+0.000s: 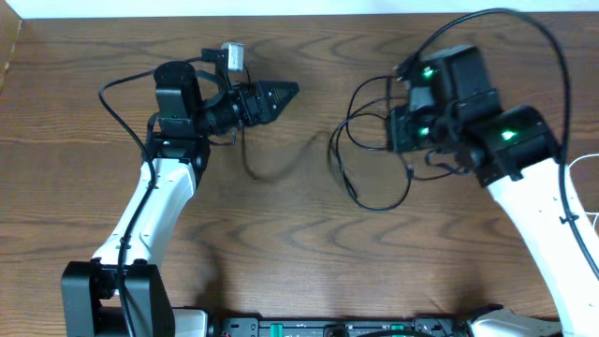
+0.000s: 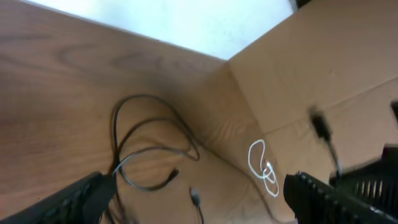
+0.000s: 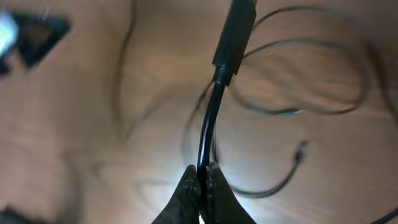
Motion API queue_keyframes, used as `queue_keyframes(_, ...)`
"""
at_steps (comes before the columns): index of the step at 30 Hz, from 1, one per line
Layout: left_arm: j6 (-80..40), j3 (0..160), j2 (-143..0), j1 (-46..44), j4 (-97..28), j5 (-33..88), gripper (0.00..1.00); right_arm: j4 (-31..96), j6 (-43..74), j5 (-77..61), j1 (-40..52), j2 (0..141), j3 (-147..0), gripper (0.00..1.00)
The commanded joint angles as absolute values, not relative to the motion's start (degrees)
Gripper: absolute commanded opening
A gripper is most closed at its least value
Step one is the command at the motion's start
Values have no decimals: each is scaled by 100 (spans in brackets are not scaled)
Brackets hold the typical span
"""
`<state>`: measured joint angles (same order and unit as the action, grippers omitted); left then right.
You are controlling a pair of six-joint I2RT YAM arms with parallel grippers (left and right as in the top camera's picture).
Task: Untangle cables
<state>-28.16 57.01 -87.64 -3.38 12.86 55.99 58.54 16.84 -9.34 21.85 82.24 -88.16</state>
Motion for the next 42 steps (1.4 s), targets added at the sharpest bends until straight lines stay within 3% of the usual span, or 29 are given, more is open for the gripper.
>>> queue_keyframes(1, -2209, 5732, -8713, -316, 893, 5592, 93, 5699, 1496, -585, 1638, 8182, -8958, 1)
queue_keyframes(9, -2134, 5732, -8713, -360, 644, 5992, 93, 5927, 1452, -233, 1044, 8364, -8956, 1)
queue_keyframes(16, -2034, 5732, -8713, -458, 607, 6259, 92, 6136, 1474, 438, 1055, 8851, -8941, 1)
queue_keyframes(31, -2036, 5732, -8713, -458, 598, 6302, 92, 5784, 1586, -126, 1192, 10801, -8941, 1)
queue_keyframes(42, -2032, 5732, -8713, -458, 528, 6300, 92, 6003, 1636, -36, 1468, 10951, -8938, 1)
